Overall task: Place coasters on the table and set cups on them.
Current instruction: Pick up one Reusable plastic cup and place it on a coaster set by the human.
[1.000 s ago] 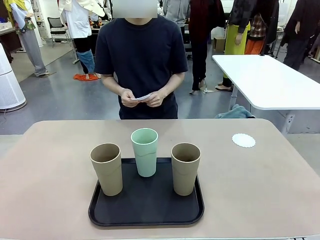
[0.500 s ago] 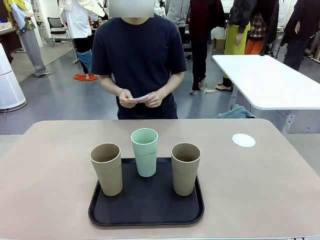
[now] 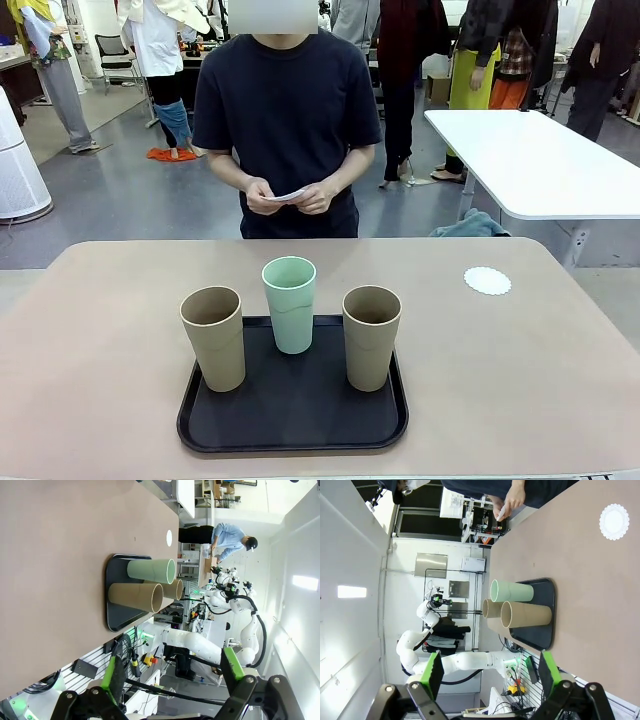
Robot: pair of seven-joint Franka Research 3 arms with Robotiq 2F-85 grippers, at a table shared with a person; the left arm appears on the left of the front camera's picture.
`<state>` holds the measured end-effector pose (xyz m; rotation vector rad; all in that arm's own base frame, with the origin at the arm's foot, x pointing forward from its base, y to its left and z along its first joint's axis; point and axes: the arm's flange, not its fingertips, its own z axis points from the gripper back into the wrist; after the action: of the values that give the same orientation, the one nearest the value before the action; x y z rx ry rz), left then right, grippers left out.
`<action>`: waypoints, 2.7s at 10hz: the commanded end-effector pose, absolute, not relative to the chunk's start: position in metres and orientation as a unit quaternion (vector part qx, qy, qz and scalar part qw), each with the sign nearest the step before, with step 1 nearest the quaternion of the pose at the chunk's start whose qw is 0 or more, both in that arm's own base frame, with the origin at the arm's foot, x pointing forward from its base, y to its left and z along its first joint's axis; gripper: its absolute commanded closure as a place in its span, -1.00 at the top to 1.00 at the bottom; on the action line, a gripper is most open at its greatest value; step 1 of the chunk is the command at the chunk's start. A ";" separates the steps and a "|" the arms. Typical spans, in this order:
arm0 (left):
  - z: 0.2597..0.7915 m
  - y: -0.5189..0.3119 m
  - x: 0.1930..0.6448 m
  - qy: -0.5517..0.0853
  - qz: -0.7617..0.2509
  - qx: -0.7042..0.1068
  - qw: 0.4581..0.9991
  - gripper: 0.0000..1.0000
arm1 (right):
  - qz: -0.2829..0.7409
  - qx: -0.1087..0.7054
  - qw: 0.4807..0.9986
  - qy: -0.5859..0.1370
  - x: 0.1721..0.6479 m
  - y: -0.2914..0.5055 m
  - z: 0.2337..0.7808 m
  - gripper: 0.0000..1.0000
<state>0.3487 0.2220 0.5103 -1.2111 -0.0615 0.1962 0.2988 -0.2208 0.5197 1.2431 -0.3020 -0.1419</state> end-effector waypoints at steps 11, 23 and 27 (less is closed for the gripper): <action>0.511 0.222 0.350 -0.038 0.095 -0.569 0.816 1.00 | 0.470 0.024 0.870 -0.146 0.347 0.017 0.570 1.00; 0.511 0.222 0.350 -0.038 0.095 -0.569 0.816 1.00 | 0.687 0.214 0.594 -0.359 0.366 0.040 0.518 1.00; 0.511 0.222 0.350 -0.038 0.095 -0.569 0.816 1.00 | 0.605 0.292 0.580 -0.461 0.392 0.060 0.470 1.00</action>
<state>0.3489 0.2221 0.5101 -1.2099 -0.0613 0.1980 0.3716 0.0575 0.4939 0.5091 -1.0659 1.4403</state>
